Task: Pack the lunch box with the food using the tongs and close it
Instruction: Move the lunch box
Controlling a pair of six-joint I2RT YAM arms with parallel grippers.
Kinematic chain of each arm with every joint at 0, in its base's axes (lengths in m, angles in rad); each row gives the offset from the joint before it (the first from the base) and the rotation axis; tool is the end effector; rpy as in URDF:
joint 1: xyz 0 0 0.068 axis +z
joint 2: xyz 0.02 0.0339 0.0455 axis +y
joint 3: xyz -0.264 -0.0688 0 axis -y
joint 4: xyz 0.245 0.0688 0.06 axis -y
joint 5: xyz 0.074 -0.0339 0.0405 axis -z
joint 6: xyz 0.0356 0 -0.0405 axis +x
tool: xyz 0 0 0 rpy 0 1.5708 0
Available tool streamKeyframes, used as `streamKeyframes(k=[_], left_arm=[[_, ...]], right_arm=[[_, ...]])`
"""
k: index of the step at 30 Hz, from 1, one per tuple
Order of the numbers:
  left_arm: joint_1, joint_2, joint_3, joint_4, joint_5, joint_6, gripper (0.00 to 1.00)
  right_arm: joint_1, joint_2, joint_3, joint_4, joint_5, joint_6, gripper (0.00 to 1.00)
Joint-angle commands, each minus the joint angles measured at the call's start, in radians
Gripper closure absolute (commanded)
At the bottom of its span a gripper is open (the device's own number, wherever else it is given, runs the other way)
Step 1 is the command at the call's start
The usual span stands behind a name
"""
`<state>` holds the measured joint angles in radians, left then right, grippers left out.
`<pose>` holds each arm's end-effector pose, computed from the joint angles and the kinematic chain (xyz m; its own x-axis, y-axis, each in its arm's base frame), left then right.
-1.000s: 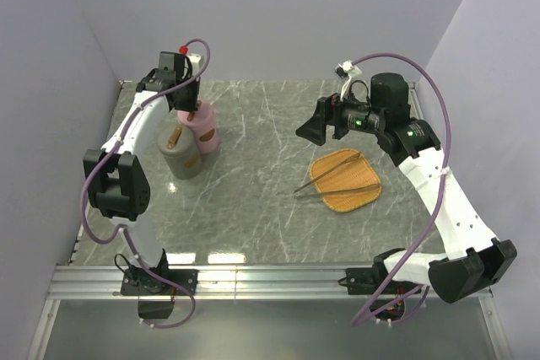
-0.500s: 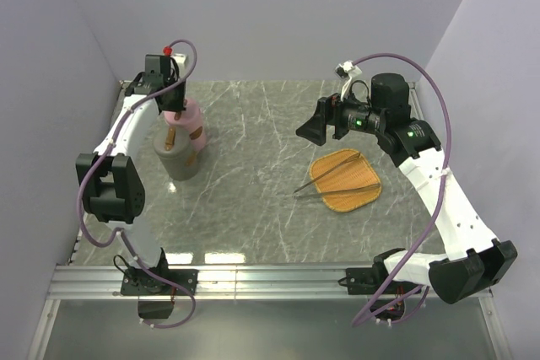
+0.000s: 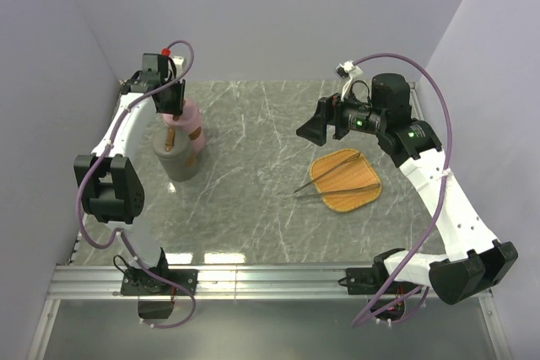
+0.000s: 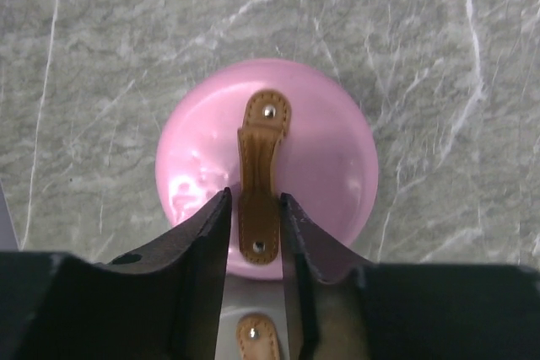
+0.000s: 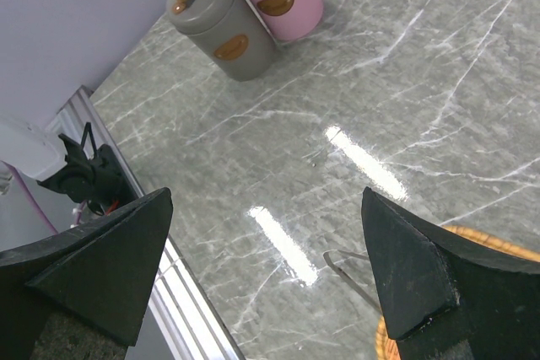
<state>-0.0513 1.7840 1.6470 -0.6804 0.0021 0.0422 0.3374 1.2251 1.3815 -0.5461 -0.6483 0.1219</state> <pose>0.4012 -0.0207 0.3176 -0.7255 0.0795 -0.6836 0.0834 0.9961 0.0273 0.2363 0.1057 0.4204 -0.4520 -0.0559 -0.8903 -0.7415 0.5783 0.3402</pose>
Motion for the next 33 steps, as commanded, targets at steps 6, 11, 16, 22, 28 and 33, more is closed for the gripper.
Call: streamKeyframes(k=[6, 11, 16, 22, 28, 33], left_arm=[[0.010, -0.008, 0.181, -0.117, 0.053, 0.025, 0.50], [0.010, -0.089, 0.200, -0.055, 0.207, 0.016, 0.19], [0.010, -0.207, 0.123, 0.034, 0.355, -0.018, 0.01], [0.010, -0.314, 0.051, 0.038, 0.411, -0.036, 0.01], [0.010, -0.486, -0.197, 0.108, 0.423, -0.019, 0.01], [0.008, -0.567, -0.357, 0.124, 0.441, 0.002, 0.01]], right_arm=[[-0.008, -0.024, 0.024, 0.020, -0.010, -0.004, 0.00], [-0.008, -0.024, 0.037, 0.011, 0.006, -0.019, 0.00], [-0.017, -0.029, 0.047, -0.012, 0.064, -0.041, 0.00], [-0.046, -0.044, 0.015, -0.031, 0.122, -0.050, 0.00], [-0.113, -0.102, -0.094, -0.058, 0.150, -0.074, 0.00], [-0.123, -0.160, -0.220, -0.043, 0.199, -0.102, 0.00]])
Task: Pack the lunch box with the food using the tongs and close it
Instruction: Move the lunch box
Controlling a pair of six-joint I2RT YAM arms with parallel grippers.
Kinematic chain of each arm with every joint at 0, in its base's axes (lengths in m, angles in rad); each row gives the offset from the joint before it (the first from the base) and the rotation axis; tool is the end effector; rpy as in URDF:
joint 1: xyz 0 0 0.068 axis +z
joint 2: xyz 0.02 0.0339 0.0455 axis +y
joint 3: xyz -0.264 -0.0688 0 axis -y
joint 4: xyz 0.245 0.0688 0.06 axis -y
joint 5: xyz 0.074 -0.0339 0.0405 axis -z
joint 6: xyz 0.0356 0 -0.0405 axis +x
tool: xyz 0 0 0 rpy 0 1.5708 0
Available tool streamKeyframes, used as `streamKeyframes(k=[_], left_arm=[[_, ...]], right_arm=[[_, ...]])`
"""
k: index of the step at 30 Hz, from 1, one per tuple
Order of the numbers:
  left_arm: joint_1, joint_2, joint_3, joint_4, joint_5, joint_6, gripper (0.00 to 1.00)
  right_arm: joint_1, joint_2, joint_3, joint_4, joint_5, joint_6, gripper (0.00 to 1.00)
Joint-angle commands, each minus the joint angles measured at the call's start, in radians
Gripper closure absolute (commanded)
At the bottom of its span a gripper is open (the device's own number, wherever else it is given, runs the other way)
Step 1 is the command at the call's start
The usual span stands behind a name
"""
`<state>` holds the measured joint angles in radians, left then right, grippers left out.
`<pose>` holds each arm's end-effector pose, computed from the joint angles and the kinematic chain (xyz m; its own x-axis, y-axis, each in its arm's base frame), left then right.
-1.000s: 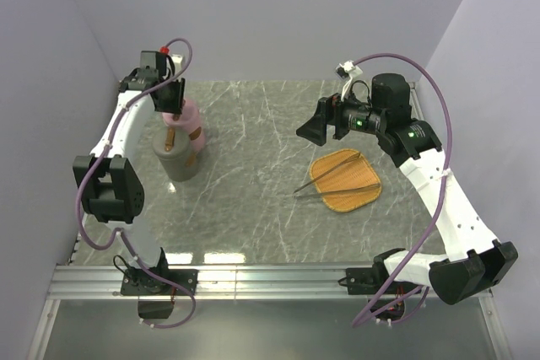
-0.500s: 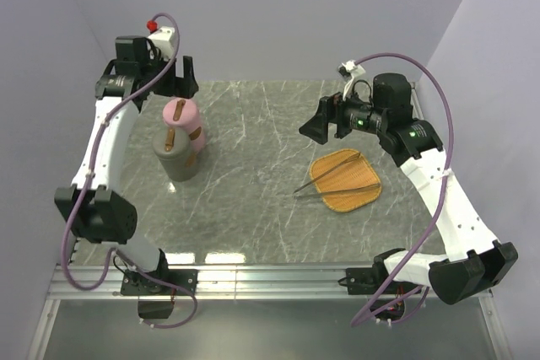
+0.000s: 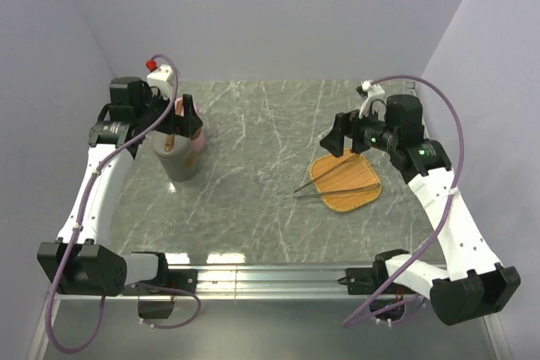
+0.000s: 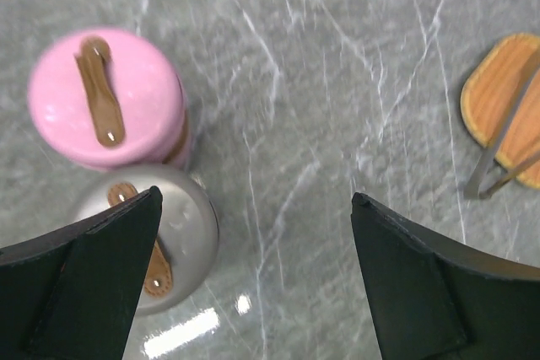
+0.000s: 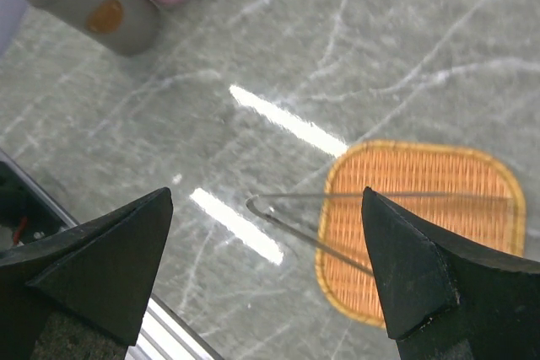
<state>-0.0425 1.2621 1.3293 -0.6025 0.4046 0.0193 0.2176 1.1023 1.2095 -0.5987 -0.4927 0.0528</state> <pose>0.2712 -0.0256 0.3869 -0.5023 0.0391 -0.8638 0.3871 0.9035 -0.1842 0.2218 0.0663 0.3852 -0.4917 -0.0611 -0.8686 -0.5722 0.7746 0.2695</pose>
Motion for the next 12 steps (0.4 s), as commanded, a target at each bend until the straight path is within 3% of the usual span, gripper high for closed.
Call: streamKeyframes(k=[1, 6, 12], left_arm=[[0.000, -0.059, -0.067, 0.038, 0.034, 0.025, 0.01], [0.000, -0.113, -0.139, 0.053, 0.014, 0.036, 0.01], [0.000, -0.121, -0.108, 0.023, 0.040, 0.031, 0.01]], right_arm=[[-0.004, -0.045, -0.086, 0.013, 0.049, -0.034, 0.00], [-0.006, -0.094, -0.160, 0.030, 0.069, -0.030, 0.00], [-0.006, -0.119, -0.160, 0.022, 0.072, -0.034, 0.00]])
